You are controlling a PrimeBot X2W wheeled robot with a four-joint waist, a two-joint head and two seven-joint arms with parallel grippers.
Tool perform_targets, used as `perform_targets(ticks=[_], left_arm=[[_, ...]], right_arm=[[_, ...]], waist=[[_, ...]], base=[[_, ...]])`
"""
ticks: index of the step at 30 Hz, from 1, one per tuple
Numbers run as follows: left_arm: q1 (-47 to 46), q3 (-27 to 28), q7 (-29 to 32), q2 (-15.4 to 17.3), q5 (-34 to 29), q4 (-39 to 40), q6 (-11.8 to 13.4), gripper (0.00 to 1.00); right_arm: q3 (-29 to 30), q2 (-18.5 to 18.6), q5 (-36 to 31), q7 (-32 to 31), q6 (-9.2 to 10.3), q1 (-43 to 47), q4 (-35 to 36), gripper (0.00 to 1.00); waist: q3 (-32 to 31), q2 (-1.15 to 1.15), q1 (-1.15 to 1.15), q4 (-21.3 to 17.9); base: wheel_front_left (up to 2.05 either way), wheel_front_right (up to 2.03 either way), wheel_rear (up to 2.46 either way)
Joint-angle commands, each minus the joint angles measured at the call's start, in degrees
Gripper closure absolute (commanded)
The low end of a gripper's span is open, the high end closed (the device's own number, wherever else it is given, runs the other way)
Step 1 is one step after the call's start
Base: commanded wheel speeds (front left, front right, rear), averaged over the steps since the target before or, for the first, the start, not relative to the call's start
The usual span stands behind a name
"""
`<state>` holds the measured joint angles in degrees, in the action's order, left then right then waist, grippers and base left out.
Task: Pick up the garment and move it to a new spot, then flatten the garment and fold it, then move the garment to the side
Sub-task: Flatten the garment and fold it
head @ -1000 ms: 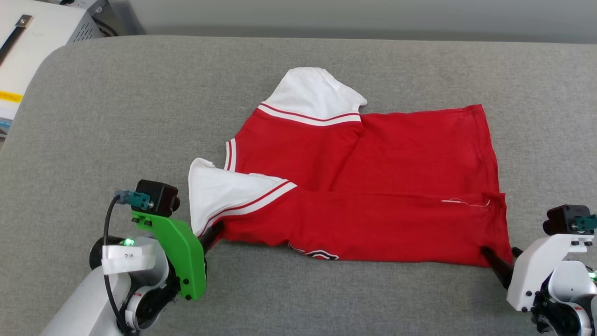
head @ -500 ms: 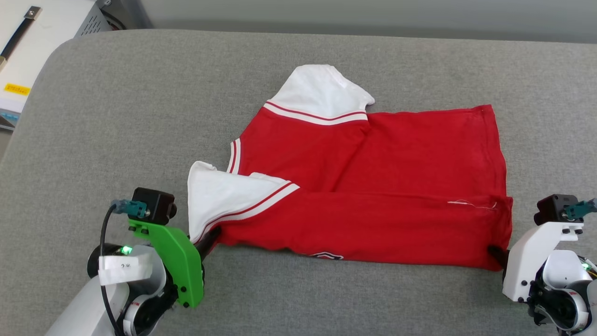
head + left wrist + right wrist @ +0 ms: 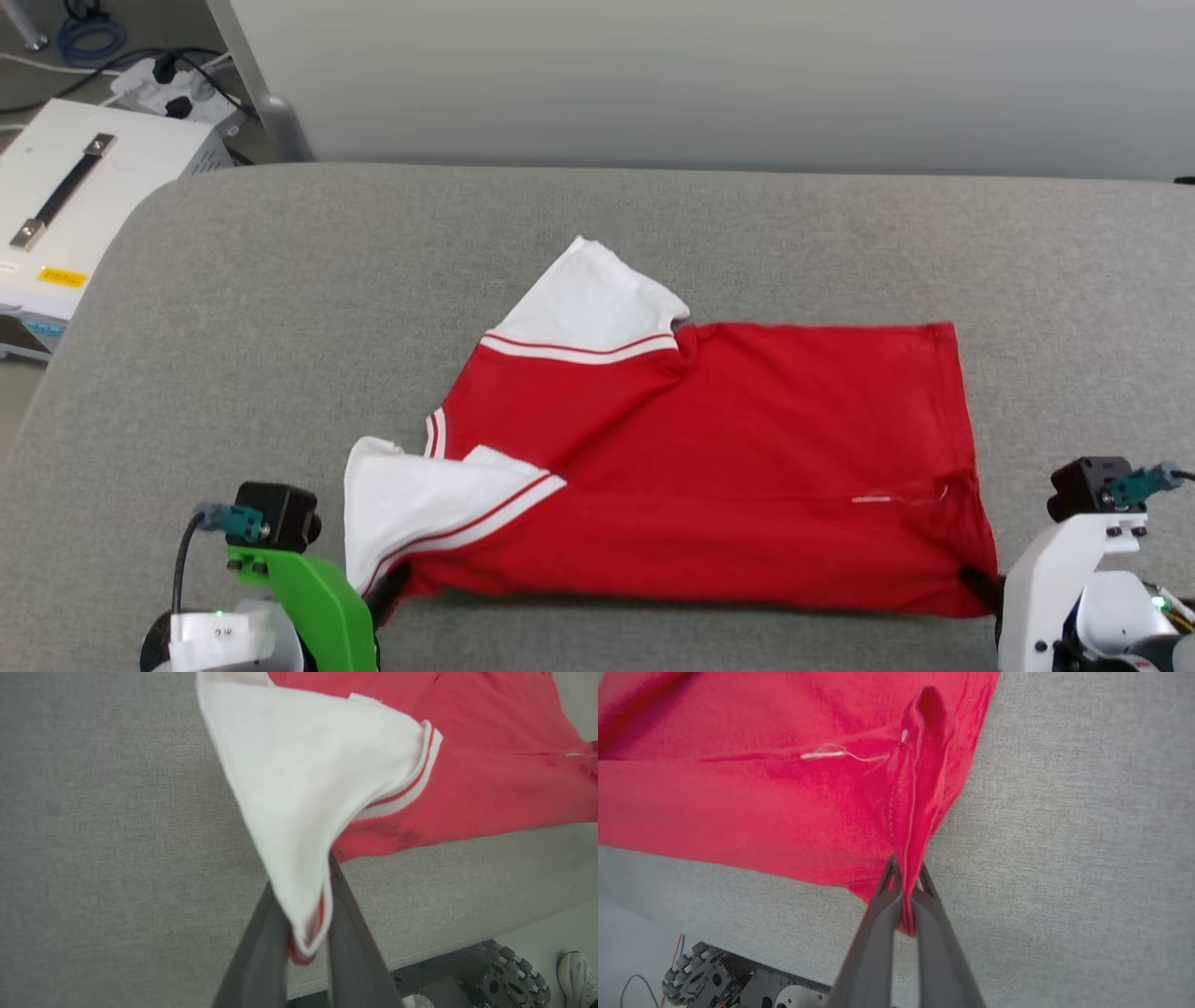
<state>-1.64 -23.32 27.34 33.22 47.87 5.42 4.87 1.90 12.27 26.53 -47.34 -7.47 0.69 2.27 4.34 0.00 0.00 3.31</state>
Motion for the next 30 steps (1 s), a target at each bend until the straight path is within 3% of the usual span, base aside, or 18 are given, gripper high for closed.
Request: perform_targets(ticks=[1,7,14,15,16,17,23,30], left_arm=[[2.1,0.4,0.3,0.8,0.6,0.5,0.9,1.0],[7.9,1.0,0.5,0.9,2.8,0.9,2.8,1.0],[8.5,0.6,-0.4,-3.2,7.0,-4.3,0.8,1.0],[7.9,0.6,-0.6,-3.5,7.0,-5.3,0.5,0.83],[7.4,0.6,-0.8,-3.8,7.2,-6.0,0.4,0.13],[6.8,0.7,-0.9,-4.2,7.3,-6.9,0.2,0.0],[4.0,1.4,-3.5,-3.3,5.1,-8.5,-0.7,0.0],[0.6,2.4,-8.3,-2.1,0.9,-7.4,-0.8,0.0]], right_arm=[[0.5,-0.4,0.3,-0.6,-0.02,2.0,1.3,1.0],[2.5,-2.1,-0.3,-2.0,-0.02,8.6,4.4,1.0],[3.7,-4.8,0.0,0.8,-0.02,11.4,1.1,1.0],[3.9,-4.8,0.4,2.0,-0.02,11.2,0.2,0.75],[4.1,-5.1,1.1,3.1,-0.02,11.0,-0.5,0.28],[4.0,-5.1,1.5,4.4,-0.02,10.7,-1.1,0.0],[3.2,-4.7,1.1,16.9,-0.02,9.0,-0.4,0.0],[3.2,-5.5,-4.8,32.7,-0.02,6.8,2.3,0.0]], waist=[[-2.9,0.0,0.0,-0.3],[-4.1,0.0,0.0,-0.8],[-3.4,0.0,0.0,-0.9],[-3.1,0.0,0.0,-0.9],[-3.0,0.0,0.0,-0.9],[-2.9,0.0,0.0,-0.9],[-2.7,0.0,0.0,-1.1],[-2.7,0.0,0.0,-1.6]], base=[[0.0,0.0,0.0],[0.0,0.0,0.0],[0.0,0.0,0.0],[0.0,0.0,0.0],[0.0,0.0,0.0],[0.0,0.0,0.0],[0.0,0.0,0.0],[0.0,0.0,0.0]])
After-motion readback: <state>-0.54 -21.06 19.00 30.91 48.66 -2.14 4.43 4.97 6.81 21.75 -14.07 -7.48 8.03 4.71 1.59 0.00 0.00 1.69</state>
